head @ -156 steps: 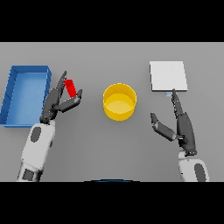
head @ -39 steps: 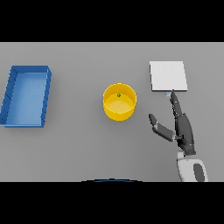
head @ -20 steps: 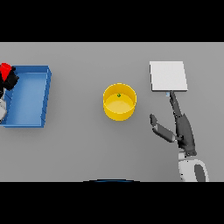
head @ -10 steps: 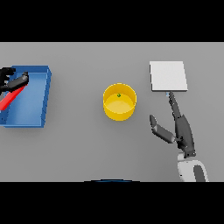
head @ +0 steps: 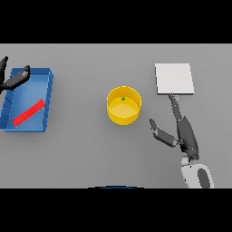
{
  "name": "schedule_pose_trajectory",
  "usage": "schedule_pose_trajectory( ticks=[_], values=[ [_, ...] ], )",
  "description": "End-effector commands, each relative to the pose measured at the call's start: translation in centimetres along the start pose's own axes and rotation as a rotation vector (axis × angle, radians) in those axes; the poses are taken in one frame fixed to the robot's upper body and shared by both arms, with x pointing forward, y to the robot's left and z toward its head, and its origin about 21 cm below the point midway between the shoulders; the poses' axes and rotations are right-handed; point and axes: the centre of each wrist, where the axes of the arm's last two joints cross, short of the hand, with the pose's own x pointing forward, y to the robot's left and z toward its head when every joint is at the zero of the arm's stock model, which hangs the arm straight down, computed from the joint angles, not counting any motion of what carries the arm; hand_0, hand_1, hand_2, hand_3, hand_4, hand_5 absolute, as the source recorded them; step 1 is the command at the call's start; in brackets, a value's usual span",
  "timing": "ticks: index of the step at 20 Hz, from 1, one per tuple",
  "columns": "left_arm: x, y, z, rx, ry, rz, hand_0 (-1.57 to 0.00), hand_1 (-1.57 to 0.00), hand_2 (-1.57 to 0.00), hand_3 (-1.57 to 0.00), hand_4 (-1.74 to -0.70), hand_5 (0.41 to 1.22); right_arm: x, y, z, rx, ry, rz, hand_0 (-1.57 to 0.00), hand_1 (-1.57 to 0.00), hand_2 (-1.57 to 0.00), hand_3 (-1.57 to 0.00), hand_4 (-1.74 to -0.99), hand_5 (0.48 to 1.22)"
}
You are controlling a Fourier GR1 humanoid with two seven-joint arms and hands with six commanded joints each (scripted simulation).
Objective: Pick up the red beaker and tilt it to pour out 1 green nut into yellow bowl. Pick up the yellow bowl and place it on the metallic measuring scale.
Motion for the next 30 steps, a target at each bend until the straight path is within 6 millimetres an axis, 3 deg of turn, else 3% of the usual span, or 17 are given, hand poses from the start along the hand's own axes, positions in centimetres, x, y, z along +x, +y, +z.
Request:
schedule_pose_trajectory(
  ticks=[1, 8, 13, 21, 30],
  values=[
    [-0.1, -0.5, 0.1, -0.005, -0.013, 0.006, -0.03, -0.03, -0.03, -0.02, -0.78, 0.679, 0.5, 0.1, -0.6, 0.032, -0.029, 0.008, 0.0, 0.0, 0.0, 0.0, -1.162, 0.694],
    [0.1, -0.9, 0.2, -0.02, 0.005, 0.015, -0.01, 0.0, 0.0, 0.0, -0.79, 0.71, 3.0, -1.3, -4.8, 0.285, -0.092, 0.353, 0.0, 0.0, 0.0, 0.0, -1.278, 0.683],
    [0.3, -0.6, 0.2, -0.016, -0.005, 0.011, 0.0, 0.0, 0.0, 0.0, -0.79, 0.716, 4.9, -0.8, -7.5, 0.483, -0.209, 0.655, 0.0, 0.0, 0.0, 0.0, -1.276, 0.666],
    [0.6, -0.8, 0.3, -0.025, -0.007, -0.006, 0.0, 0.0, 0.0, 0.0, -0.8, 0.718, 6.1, 1.3, -10.9, 0.723, -0.27, 0.817, 0.0, 0.0, 0.0, 0.0, -1.277, 0.677],
    [0.2, -0.4, 0.1, -0.02, -0.015, -0.004, 0.0, 0.0, 0.0, 0.0, -0.8, 0.733, 5.6, 3.9, -13.3, 0.903, -0.256, 0.88, 0.0, 0.0, 0.0, 0.0, -1.26, 0.679]
  ],
)
